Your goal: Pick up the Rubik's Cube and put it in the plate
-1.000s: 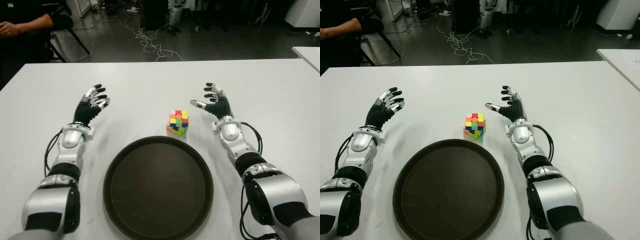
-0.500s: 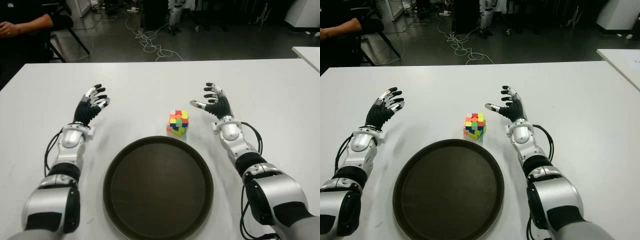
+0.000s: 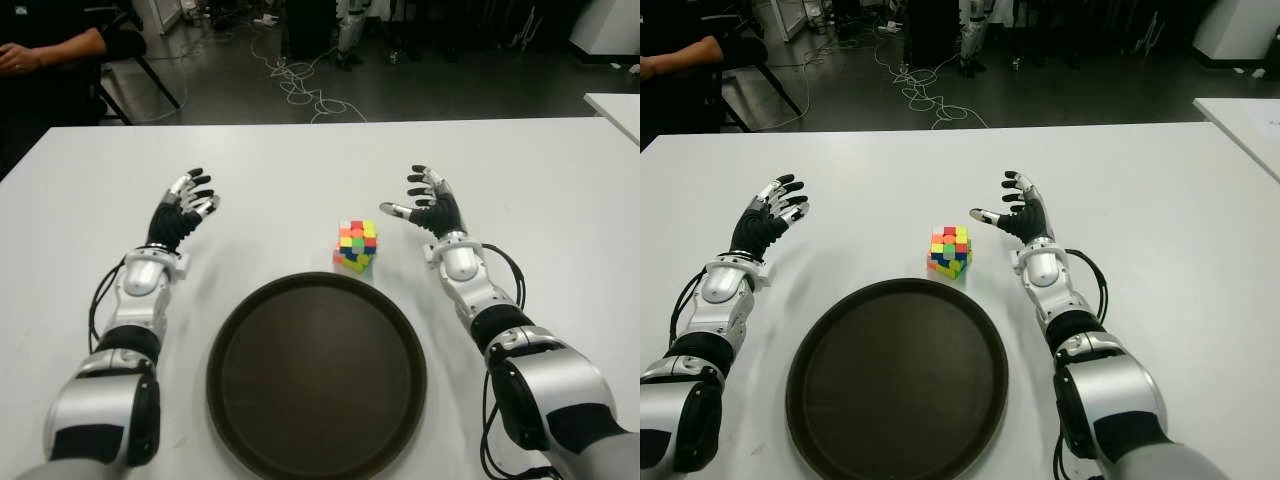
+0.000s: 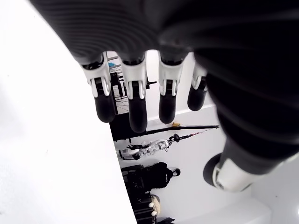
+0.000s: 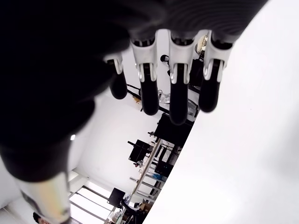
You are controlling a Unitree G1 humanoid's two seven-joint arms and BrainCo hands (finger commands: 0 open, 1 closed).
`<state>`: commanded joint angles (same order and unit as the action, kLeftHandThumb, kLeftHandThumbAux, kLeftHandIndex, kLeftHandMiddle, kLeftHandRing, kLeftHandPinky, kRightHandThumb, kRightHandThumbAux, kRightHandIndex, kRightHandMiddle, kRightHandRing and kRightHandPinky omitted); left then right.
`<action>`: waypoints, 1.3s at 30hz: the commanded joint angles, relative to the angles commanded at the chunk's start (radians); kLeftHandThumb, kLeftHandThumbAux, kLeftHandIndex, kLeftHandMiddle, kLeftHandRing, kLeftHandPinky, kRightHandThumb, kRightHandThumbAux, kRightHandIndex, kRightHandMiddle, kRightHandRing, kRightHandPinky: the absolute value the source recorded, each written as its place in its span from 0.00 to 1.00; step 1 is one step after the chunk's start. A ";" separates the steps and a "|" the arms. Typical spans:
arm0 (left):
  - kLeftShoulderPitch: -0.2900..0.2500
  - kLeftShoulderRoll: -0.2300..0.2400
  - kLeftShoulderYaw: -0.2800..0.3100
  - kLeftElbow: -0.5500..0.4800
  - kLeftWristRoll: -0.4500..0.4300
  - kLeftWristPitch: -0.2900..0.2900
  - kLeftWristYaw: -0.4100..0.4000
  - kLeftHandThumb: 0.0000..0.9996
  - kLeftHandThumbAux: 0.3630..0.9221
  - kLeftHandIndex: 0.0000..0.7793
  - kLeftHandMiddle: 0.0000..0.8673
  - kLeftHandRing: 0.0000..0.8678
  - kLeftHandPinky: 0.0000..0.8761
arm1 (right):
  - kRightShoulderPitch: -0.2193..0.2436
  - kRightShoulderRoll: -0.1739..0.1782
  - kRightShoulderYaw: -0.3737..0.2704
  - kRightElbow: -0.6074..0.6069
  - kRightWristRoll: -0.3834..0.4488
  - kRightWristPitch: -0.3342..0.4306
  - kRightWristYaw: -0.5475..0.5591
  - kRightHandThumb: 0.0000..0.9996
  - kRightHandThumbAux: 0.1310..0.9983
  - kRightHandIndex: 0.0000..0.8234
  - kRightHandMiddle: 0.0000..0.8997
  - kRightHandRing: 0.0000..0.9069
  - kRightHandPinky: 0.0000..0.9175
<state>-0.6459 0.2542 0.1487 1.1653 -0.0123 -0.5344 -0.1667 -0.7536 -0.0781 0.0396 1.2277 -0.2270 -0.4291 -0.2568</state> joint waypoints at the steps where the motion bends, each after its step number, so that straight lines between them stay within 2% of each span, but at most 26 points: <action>1: 0.000 0.001 0.000 0.001 0.001 0.001 0.001 0.18 0.55 0.11 0.18 0.18 0.17 | 0.000 0.000 -0.001 0.000 0.001 0.000 0.000 0.00 0.73 0.23 0.27 0.30 0.33; 14: 0.004 0.004 0.002 -0.003 -0.004 -0.003 -0.007 0.18 0.57 0.11 0.19 0.19 0.19 | 0.000 0.011 -0.039 -0.017 0.052 -0.039 0.021 0.02 0.71 0.20 0.28 0.32 0.37; 21: 0.004 0.004 0.004 -0.005 -0.006 -0.001 -0.011 0.20 0.60 0.12 0.19 0.19 0.20 | 0.006 -0.001 -0.012 -0.019 0.014 -0.104 -0.029 0.04 0.69 0.20 0.28 0.31 0.34; 24: 0.004 0.005 0.003 -0.005 -0.004 0.000 -0.011 0.20 0.59 0.11 0.19 0.19 0.19 | 0.015 -0.018 0.036 -0.034 -0.060 -0.189 -0.125 0.02 0.68 0.20 0.28 0.31 0.34; 27: 0.004 0.005 0.002 -0.003 -0.003 0.000 -0.011 0.20 0.57 0.11 0.19 0.19 0.19 | 0.022 -0.020 0.070 -0.057 -0.119 -0.244 -0.215 0.00 0.69 0.21 0.28 0.31 0.34; 32: 0.004 0.003 0.003 -0.002 -0.004 -0.003 -0.010 0.19 0.54 0.11 0.19 0.19 0.19 | 0.028 -0.025 0.120 -0.082 -0.201 -0.303 -0.341 0.00 0.74 0.24 0.28 0.32 0.35; 39: 0.003 0.001 0.006 -0.002 -0.007 -0.001 -0.009 0.20 0.55 0.11 0.19 0.19 0.19 | 0.027 -0.062 0.203 -0.098 -0.336 -0.356 -0.508 0.00 0.80 0.24 0.28 0.32 0.37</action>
<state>-0.6424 0.2550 0.1547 1.1636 -0.0189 -0.5352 -0.1754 -0.7261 -0.1397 0.2431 1.1302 -0.5627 -0.7854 -0.7651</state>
